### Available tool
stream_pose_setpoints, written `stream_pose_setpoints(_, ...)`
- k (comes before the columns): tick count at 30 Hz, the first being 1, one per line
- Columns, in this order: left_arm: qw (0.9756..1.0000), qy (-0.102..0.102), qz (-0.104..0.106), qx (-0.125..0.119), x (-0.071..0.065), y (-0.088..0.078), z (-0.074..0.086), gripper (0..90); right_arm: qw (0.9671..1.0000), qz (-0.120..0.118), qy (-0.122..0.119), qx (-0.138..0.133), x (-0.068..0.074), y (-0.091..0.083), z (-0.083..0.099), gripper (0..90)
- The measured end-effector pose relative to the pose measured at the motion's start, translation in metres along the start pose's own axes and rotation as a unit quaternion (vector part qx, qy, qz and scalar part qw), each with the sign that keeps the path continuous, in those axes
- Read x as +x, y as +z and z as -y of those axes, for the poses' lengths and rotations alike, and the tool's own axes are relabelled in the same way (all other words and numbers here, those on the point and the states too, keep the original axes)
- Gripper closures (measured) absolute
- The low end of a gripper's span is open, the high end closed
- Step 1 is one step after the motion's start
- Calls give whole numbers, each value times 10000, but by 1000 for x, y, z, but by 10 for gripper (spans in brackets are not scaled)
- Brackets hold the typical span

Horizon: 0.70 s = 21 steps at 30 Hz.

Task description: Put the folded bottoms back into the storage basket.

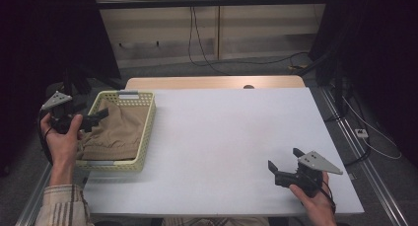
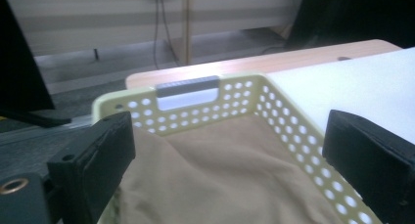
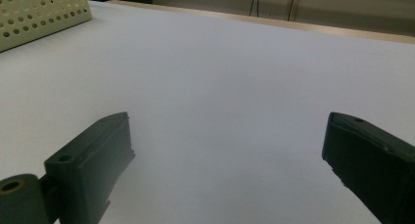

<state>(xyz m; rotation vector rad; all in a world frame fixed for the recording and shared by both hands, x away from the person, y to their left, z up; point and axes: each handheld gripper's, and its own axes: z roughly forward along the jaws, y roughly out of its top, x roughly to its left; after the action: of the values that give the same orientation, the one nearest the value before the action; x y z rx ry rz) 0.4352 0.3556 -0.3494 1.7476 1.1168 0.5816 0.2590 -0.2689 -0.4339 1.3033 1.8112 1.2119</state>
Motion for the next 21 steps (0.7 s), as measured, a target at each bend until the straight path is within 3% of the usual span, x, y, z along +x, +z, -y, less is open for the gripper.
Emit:
stream_pose_setpoints(4,10000,-32,-44,-34,-3,-6,3,54,10000,2,9,20,-1,0,0,43)
stream_pose_setpoints(10,9993,232,-172,256,-7,-13,10,54,10000,12,17,17,-1,0,0,43)
stream_pose_setpoints(16,9994,233,-249,110,-12,-29,13,54,10000,13,32,25,-1,2,0,44)
stream_pose_setpoints(21,9993,-10,-362,74,-15,-39,19,62,10000,-9,25,16,0,3,-1,44)
